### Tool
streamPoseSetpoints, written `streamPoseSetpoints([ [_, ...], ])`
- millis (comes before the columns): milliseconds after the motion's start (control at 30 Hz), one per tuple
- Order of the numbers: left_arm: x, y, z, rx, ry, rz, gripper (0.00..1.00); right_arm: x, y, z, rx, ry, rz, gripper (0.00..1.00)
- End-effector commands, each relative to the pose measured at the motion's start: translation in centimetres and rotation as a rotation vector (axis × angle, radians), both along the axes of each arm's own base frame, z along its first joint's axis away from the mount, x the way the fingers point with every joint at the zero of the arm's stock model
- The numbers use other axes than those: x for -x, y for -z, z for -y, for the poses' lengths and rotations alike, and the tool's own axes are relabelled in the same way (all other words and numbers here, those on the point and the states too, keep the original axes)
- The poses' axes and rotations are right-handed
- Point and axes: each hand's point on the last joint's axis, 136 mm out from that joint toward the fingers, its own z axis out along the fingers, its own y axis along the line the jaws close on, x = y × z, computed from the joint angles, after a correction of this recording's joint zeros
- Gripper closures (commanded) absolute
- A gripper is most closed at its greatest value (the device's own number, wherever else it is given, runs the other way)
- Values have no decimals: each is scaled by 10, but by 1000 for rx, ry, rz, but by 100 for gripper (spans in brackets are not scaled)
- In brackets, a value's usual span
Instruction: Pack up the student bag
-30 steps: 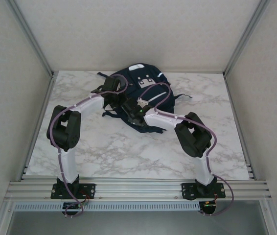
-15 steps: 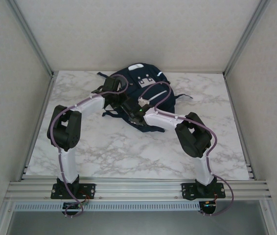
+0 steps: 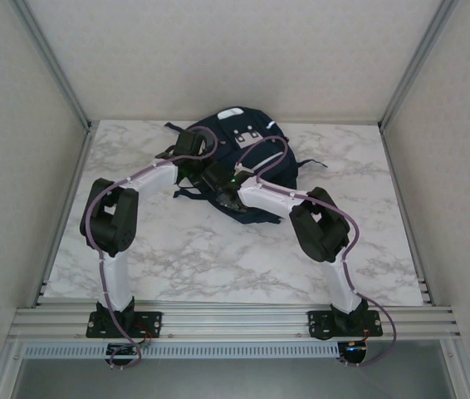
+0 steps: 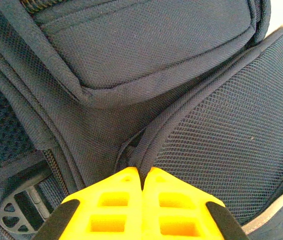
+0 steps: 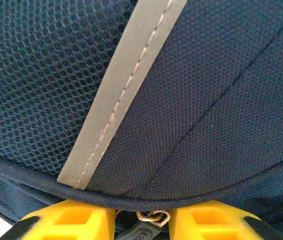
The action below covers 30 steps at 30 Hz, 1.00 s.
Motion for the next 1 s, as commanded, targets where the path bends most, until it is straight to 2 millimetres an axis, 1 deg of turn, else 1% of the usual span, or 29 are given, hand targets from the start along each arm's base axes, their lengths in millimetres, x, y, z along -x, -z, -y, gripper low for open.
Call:
streamPoseSetpoints([
  [0,-7,6,-4,12,-23,-21,100,2,-5,35,69,58,33,72],
  [67,-9,8,-4,12,-25,-22,100,8,-13,38,51,33,32,73],
  [167,-12,10,-5,13,-28,-21,100,15,-19,41,29,10,15,72],
  [267,-13,9,-5,16,-29,-19,100,20,-16,44,20,2,-5,71],
  [367,-12,9,-4,20,-26,-19,100,21,-9,43,12,-4,-27,71],
  [500,-12,9,-4,20,-24,-21,100,21,-1,45,21,-10,-51,73],
  [567,-12,9,-4,18,-24,-22,100,22,0,46,22,-15,-56,76],
  [700,-13,8,-4,20,-25,-22,100,23,1,47,34,-58,-55,87],
  [767,-13,10,-3,23,-24,-30,100,24,0,49,40,-81,-56,90],
  [833,-12,7,0,41,-22,-36,100,26,-4,50,47,-116,-51,93],
  [900,-7,-1,2,69,-26,-40,100,29,-9,51,55,-165,-52,99],
  [933,-5,-4,3,80,-31,-41,97,30,-11,53,59,-180,-53,100],
  [967,0,-9,3,94,-34,-45,90,32,-14,53,55,-204,-56,100],
])
